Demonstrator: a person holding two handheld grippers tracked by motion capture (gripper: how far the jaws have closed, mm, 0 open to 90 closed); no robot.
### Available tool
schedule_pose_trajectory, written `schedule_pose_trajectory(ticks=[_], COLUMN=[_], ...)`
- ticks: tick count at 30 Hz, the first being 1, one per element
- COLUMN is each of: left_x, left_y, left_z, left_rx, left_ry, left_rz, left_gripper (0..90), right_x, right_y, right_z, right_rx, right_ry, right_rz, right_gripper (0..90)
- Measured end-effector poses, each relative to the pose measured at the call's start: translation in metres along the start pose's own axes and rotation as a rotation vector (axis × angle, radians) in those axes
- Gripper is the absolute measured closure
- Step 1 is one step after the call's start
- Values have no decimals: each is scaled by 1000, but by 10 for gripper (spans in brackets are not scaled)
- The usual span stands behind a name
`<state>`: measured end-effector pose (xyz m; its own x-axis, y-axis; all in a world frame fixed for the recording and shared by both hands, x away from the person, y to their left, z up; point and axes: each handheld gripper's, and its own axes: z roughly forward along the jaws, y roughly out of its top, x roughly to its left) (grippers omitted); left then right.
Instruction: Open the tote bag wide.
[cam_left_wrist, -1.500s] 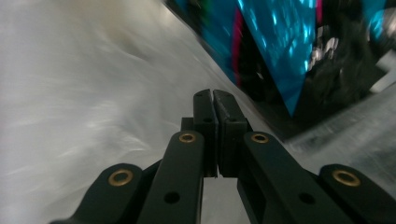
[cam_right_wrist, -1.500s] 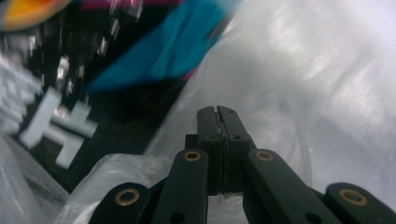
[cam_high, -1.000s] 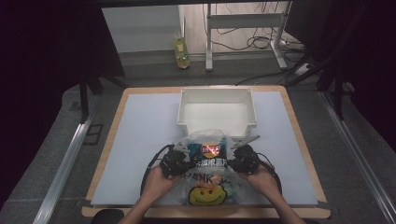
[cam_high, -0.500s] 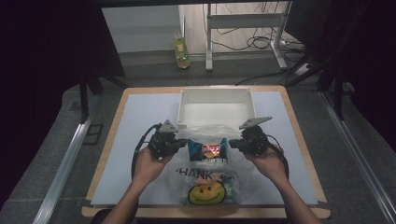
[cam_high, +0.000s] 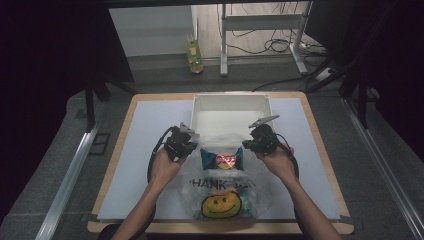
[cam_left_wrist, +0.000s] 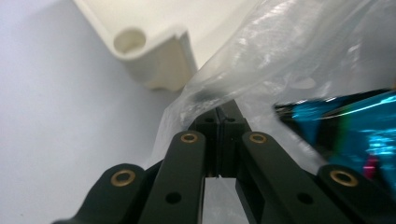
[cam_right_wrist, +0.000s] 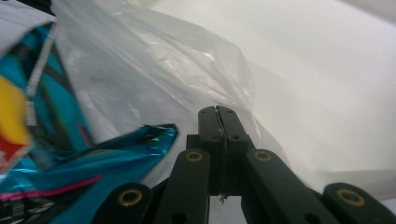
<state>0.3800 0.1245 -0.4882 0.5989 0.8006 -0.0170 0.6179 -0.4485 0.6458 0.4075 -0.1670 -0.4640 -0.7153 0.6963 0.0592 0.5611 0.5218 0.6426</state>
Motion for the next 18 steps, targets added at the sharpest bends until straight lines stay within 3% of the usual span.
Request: schedule_pose_trajectory(ticks=[9,18], left_x=[6,5], left_y=[-12,-26], left_z=[20,23], left_rx=[62,116], left_ry=[-15,-32], left_rz=[-30,-20], left_gripper=[892,891], right_x=[-14,-10], right_y=[-13,-28], right_z=[17,28], right_rx=[37,73], right_ry=[-6,15], right_rz=[49,54], right_gripper=[893,893])
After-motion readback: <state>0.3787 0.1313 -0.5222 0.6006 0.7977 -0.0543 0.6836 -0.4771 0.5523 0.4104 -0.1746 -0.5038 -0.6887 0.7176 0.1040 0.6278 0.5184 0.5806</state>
